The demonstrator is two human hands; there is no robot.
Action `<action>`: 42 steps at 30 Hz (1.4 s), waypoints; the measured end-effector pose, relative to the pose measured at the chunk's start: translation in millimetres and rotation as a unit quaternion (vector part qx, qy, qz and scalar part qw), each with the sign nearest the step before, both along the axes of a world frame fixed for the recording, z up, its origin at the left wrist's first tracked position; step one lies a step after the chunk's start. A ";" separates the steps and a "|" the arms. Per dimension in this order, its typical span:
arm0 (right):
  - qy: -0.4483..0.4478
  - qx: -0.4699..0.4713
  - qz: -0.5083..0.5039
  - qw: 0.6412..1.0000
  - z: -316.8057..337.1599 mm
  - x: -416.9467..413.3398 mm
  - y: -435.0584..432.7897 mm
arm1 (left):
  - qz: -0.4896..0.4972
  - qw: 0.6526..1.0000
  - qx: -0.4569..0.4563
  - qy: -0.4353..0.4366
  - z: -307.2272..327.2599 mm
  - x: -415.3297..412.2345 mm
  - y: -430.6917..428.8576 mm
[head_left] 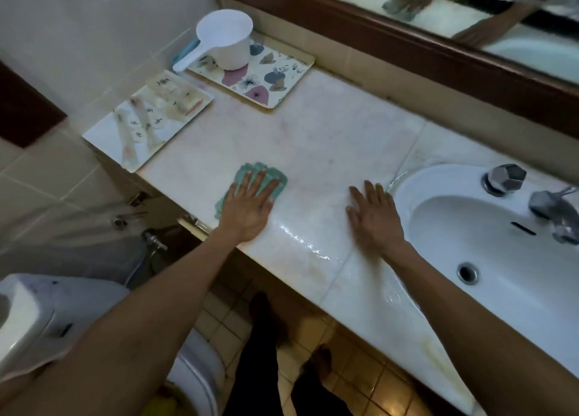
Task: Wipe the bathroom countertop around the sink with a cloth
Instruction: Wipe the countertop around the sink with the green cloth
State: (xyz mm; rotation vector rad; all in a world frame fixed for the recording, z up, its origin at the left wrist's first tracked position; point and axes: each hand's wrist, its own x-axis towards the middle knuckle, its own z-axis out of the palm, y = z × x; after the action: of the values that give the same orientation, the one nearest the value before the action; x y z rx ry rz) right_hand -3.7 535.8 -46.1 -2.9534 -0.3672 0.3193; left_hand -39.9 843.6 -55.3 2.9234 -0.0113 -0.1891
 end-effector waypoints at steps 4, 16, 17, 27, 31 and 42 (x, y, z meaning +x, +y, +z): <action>-0.044 -0.006 0.017 0.999 -3.4 -37.6 -39.1 | 0.124 0.991 -0.042 0.001 0.7 -5.1 -87.7; -0.015 0.127 -0.072 0.989 5.8 -117.2 -101.9 | -0.203 0.979 0.013 0.026 2.0 -79.1 -41.6; -0.002 0.133 -0.086 0.987 6.6 -123.2 -106.5 | -0.154 0.988 0.016 0.026 2.3 -66.7 -40.0; 0.066 0.065 -0.146 0.985 12.4 -188.0 -167.7 | 0.023 0.998 -0.057 -0.034 -7.1 -119.8 -256.6; 0.048 0.069 -0.157 0.984 11.3 -206.6 -192.2 | -0.174 0.984 -0.029 -0.017 -12.7 -172.5 -256.2; -0.065 -0.005 -0.117 0.991 1.8 -246.2 -288.8 | -0.051 0.998 -0.014 -0.018 -9.4 -157.3 -242.2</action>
State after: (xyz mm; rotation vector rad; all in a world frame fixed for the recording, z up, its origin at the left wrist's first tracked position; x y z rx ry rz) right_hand -250.0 247.0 -44.4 -2.9926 -0.0315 0.1009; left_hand -197.2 601.5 -64.7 2.9008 -0.1677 -0.1505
